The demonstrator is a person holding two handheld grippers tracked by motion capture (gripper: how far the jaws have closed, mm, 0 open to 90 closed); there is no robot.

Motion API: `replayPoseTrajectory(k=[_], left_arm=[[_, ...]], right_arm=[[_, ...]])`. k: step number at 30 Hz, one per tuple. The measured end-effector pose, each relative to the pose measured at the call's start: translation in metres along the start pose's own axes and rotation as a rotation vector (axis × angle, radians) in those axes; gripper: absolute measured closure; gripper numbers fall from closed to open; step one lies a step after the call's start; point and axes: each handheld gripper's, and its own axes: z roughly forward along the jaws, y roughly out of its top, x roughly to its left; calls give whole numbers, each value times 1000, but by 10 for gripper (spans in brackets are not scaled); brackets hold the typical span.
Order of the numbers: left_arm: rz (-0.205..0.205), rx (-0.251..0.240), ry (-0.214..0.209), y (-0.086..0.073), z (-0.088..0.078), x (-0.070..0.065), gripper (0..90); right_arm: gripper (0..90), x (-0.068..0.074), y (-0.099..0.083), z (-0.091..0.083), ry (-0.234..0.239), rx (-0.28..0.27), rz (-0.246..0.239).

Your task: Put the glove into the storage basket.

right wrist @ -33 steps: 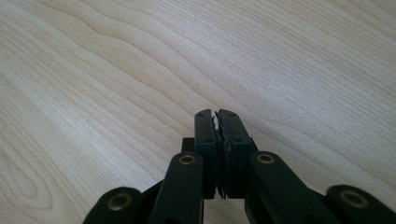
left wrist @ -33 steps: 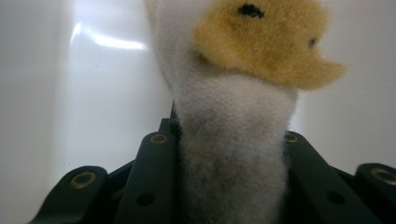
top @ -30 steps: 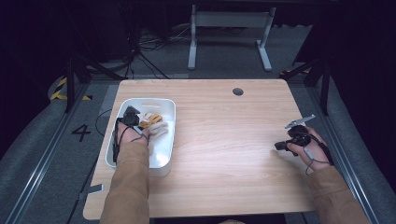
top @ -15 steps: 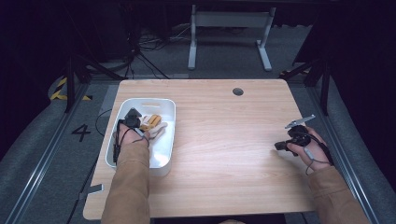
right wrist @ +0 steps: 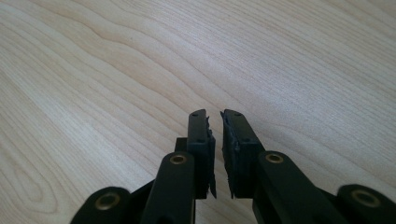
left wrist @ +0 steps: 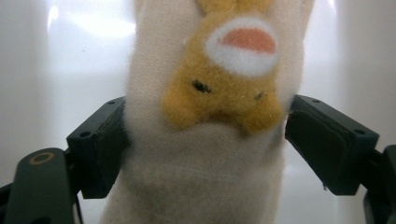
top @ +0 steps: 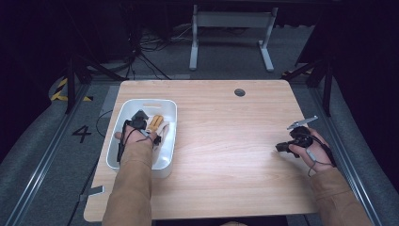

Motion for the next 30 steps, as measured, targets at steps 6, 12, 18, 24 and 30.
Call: replayPoseTrajectory(k=[6, 12, 18, 24, 30], left_arm=[[-6, 4, 4, 0, -1, 1, 174], [14, 14, 13, 0, 0, -2, 174], [29, -25, 11, 3, -11, -4, 176], [47, -68, 8, 6, -27, -6, 178], [113, -113, 1, 6, -47, -16, 213]], right_arm=[[820, 0, 0, 0, 1, 1, -1], [816, 0, 0, 0, -2, -4, 2], [812, -1, 0, 0, -2, -5, 2], [809, -1, 0, 0, -3, -6, 3], [808, -1, -1, 1, -1, 0, 0]])
